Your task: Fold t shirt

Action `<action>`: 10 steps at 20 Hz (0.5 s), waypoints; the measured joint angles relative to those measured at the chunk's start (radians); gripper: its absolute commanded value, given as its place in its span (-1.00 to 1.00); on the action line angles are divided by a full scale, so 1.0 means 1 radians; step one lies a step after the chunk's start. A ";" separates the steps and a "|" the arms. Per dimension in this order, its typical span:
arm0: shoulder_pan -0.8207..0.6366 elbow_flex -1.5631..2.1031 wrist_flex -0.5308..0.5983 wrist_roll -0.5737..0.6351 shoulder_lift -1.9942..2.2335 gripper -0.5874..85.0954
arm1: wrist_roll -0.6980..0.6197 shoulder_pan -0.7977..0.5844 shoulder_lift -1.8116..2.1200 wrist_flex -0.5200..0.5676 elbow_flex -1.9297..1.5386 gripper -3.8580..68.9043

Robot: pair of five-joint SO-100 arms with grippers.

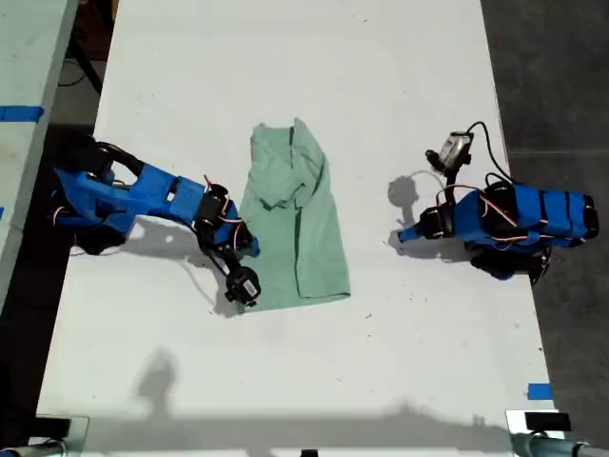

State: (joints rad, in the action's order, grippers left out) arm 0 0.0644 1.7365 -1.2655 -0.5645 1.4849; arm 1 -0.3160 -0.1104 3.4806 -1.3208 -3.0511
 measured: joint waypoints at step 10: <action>0.009 -0.040 0.054 0.003 -0.117 -0.99 | 0.000 0.000 0.000 0.000 0.000 -0.85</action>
State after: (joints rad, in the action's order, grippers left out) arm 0 0.0736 1.6966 -1.2118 -0.5614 1.3683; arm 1 -0.3160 -0.1104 3.4806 -1.3208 -3.0511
